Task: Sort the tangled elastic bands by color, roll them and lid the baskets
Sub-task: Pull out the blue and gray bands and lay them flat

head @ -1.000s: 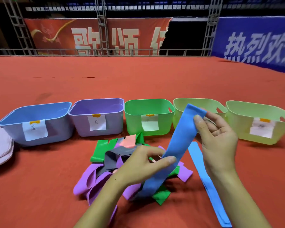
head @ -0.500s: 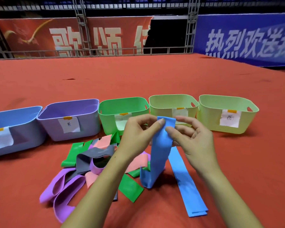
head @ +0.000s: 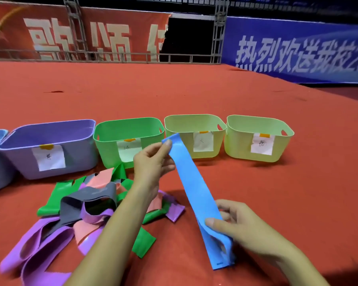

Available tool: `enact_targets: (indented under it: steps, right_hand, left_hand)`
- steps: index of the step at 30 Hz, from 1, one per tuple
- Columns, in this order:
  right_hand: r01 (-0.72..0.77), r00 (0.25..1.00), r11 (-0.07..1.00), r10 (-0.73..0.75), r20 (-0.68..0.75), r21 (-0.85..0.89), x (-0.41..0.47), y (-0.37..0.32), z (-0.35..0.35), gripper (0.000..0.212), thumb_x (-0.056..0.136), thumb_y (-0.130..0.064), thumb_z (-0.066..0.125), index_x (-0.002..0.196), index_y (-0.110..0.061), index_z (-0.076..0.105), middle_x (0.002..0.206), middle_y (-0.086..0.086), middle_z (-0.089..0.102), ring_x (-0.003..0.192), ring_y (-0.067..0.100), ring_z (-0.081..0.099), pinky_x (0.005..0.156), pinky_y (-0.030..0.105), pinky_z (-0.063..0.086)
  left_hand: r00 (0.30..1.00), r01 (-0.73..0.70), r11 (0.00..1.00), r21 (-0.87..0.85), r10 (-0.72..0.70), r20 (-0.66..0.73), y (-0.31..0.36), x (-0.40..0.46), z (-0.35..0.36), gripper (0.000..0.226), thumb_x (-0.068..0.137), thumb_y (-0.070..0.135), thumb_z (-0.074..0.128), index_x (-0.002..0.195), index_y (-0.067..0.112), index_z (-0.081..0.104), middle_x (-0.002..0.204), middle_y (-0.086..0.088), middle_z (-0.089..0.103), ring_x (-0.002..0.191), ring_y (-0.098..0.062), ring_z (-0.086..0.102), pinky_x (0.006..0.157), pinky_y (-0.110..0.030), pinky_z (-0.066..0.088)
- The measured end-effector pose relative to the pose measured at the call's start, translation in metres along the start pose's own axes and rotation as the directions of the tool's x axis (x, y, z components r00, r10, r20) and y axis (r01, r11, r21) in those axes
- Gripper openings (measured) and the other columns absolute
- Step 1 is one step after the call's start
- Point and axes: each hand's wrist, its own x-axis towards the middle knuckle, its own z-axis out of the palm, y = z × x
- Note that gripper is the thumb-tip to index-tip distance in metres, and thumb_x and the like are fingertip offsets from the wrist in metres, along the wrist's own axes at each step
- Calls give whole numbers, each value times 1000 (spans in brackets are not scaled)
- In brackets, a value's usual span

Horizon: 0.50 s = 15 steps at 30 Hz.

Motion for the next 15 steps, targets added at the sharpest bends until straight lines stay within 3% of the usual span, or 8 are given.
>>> enact_targets:
  steps: [1, 3, 5, 7, 8, 10, 13, 15]
  right_hand:
    - [-21, 1000, 1000, 21, 2, -20, -4, 4, -3, 25, 102, -13, 69, 127, -12, 69, 111, 9, 79, 96, 20, 75, 88, 43, 62]
    - [-48, 999, 998, 49, 24, -41, -11, 9, -5, 31, 103, -15, 69, 134, -18, 67, 124, 14, 76, 120, 33, 71, 106, 61, 52]
    - [-55, 997, 995, 59, 56, -80, -12, 11, -4, 39, 100, -14, 66, 137, -27, 65, 125, 14, 76, 122, 37, 69, 105, 67, 50]
    - [-73, 995, 990, 81, 67, -118, -11, 8, -4, 51, 93, -10, 64, 138, -34, 63, 108, 7, 80, 95, 30, 76, 88, 51, 62]
    - [-103, 991, 987, 112, 68, -128, -12, 4, -3, 56, 92, -6, 62, 140, -34, 61, 95, 2, 78, 78, 22, 72, 74, 37, 60]
    - [-164, 983, 979, 173, 67, -119, -14, 1, -3, 65, 92, -1, 64, 147, -33, 53, 87, 2, 76, 69, 13, 64, 62, 22, 49]
    - [-208, 977, 970, 212, 24, -122, -16, 6, -4, 72, 90, -10, 73, 152, -32, 44, 88, 12, 79, 59, 19, 64, 53, 25, 45]
    - [-230, 973, 963, 229, -24, -141, -17, 9, -6, 72, 89, -13, 76, 150, -32, 43, 81, 16, 77, 52, 20, 61, 50, 27, 44]
  left_hand:
    - [1000, 12, 998, 63, -14, 20, -6, 2, 0, 10, 98, 19, 77, 96, 10, 75, 72, -2, 69, 51, -11, 62, 52, -23, 57]
    - [997, 52, 987, 152, -59, 44, -22, 6, 2, 9, 100, 17, 75, 96, 9, 74, 77, -6, 74, 48, -12, 65, 48, -23, 57]
    - [994, 95, 973, 212, -105, 38, -38, 13, 2, 9, 102, 13, 71, 95, 9, 73, 82, -8, 74, 50, -15, 69, 45, -24, 56]
    - [992, 113, 959, 261, -124, 27, -51, 23, 0, 9, 102, 11, 70, 95, 7, 73, 87, -12, 72, 58, -20, 71, 44, -26, 55]
    - [992, 113, 954, 279, -126, 28, -56, 28, 0, 9, 102, 11, 70, 95, 7, 73, 88, -13, 70, 62, -22, 70, 44, -26, 55]
    - [993, 96, 940, 328, -113, 35, -61, 40, 1, 8, 102, 11, 71, 97, 4, 73, 88, -14, 70, 64, -21, 68, 44, -25, 55]
    - [995, 8, 887, 461, -51, 81, -72, 59, 2, 4, 97, 10, 78, 96, 7, 76, 86, -14, 72, 63, -20, 66, 47, -27, 56]
    - [995, -49, 845, 532, -4, 98, -80, 71, 1, 6, 92, 11, 83, 92, 14, 78, 83, -16, 75, 64, -24, 65, 54, -37, 60]
